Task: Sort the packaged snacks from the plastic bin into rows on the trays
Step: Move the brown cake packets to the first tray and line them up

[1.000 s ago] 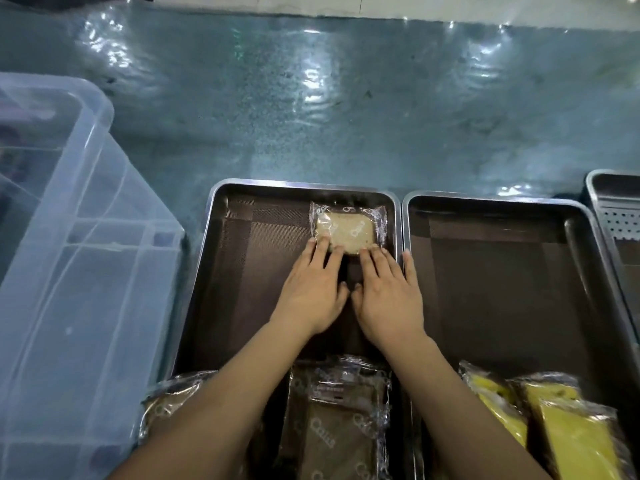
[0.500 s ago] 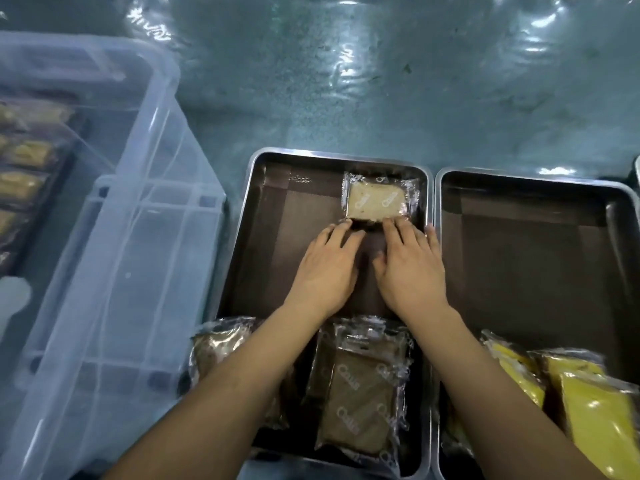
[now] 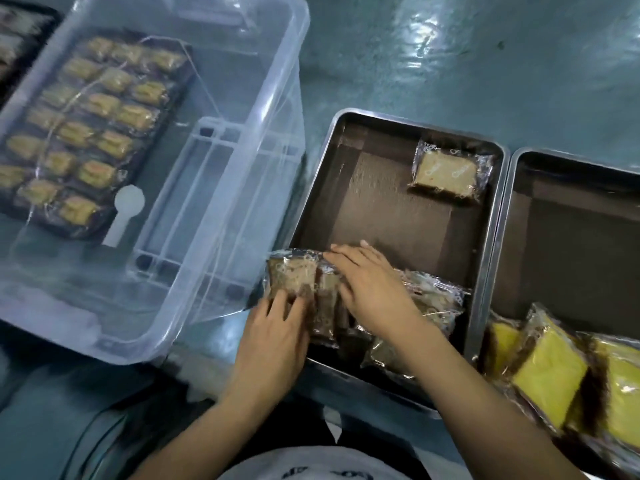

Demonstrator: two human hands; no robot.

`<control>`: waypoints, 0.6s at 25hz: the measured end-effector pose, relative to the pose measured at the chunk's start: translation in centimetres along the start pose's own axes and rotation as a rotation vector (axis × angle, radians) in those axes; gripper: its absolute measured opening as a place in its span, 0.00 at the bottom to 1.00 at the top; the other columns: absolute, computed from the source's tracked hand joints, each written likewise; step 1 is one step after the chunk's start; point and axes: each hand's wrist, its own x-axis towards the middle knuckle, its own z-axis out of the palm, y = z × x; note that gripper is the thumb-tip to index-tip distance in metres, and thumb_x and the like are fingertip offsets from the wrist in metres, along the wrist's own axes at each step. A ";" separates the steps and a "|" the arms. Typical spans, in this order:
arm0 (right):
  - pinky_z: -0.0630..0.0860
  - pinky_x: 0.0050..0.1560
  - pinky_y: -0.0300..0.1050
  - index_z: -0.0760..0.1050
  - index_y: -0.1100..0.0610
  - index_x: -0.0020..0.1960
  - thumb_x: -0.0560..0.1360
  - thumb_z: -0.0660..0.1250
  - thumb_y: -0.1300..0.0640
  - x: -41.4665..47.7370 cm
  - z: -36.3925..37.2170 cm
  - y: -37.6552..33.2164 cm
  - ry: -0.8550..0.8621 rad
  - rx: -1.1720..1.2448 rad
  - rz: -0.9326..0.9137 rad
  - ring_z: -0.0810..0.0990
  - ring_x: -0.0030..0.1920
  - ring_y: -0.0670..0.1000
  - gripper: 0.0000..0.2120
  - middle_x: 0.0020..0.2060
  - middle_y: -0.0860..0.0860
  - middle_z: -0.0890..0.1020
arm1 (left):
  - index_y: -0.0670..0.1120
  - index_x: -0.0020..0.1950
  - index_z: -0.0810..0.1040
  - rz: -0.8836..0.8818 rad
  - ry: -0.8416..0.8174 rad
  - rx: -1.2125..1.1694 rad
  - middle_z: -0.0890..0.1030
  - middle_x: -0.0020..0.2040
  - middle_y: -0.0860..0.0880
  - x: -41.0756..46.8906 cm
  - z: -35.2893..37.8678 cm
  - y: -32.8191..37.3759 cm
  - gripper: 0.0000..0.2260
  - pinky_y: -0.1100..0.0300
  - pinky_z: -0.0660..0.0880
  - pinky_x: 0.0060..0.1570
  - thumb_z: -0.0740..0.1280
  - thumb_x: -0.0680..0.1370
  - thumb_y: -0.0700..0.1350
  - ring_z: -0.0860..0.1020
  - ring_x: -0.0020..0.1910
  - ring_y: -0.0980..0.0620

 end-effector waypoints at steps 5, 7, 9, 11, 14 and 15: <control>0.41 0.79 0.48 0.65 0.48 0.77 0.77 0.63 0.59 -0.3 1.3 -1.2 -0.122 -0.116 -0.149 0.61 0.78 0.49 0.29 0.77 0.47 0.65 | 0.45 0.74 0.70 -0.058 -0.081 0.038 0.74 0.69 0.46 -3.4 1.9 0.1 0.26 0.48 0.74 0.62 0.55 0.77 0.51 0.74 0.65 0.43; 0.44 0.80 0.52 0.66 0.48 0.77 0.76 0.60 0.57 -0.9 1.0 -0.5 -0.121 -0.170 -0.132 0.59 0.79 0.49 0.29 0.78 0.47 0.64 | 0.45 0.75 0.69 -0.064 -0.079 0.040 0.73 0.71 0.45 -3.4 2.2 0.5 0.27 0.47 0.71 0.67 0.55 0.77 0.52 0.71 0.69 0.43; 0.47 0.80 0.54 0.69 0.48 0.75 0.76 0.62 0.56 -1.6 0.5 -0.1 -0.119 -0.198 -0.098 0.62 0.78 0.49 0.28 0.77 0.48 0.67 | 0.45 0.75 0.69 -0.041 -0.056 0.049 0.72 0.73 0.45 -3.2 2.4 0.4 0.27 0.47 0.64 0.72 0.58 0.77 0.52 0.69 0.72 0.42; 0.49 0.80 0.55 0.70 0.49 0.74 0.75 0.65 0.54 -2.3 0.4 -0.1 -0.115 -0.205 -0.064 0.64 0.77 0.49 0.27 0.75 0.48 0.70 | 0.45 0.74 0.71 -0.022 -0.028 0.045 0.72 0.73 0.45 -2.9 2.3 0.2 0.26 0.50 0.56 0.73 0.61 0.76 0.51 0.69 0.72 0.42; 0.50 0.80 0.55 0.70 0.49 0.73 0.77 0.65 0.52 -2.8 0.3 -0.7 -0.103 -0.196 0.009 0.66 0.75 0.48 0.25 0.73 0.47 0.72 | 0.44 0.74 0.70 -0.034 -0.032 -0.002 0.71 0.74 0.46 -2.3 2.2 0.5 0.26 0.51 0.56 0.72 0.63 0.77 0.50 0.69 0.72 0.43; 0.51 0.80 0.56 0.71 0.49 0.72 0.77 0.64 0.52 -3.0 0.3 -0.8 -0.088 -0.197 0.037 0.68 0.73 0.48 0.23 0.71 0.46 0.74 | 0.45 0.74 0.70 -0.039 -0.033 -0.016 0.70 0.74 0.46 -2.0 2.1 0.5 0.26 0.51 0.56 0.72 0.63 0.77 0.50 0.68 0.73 0.44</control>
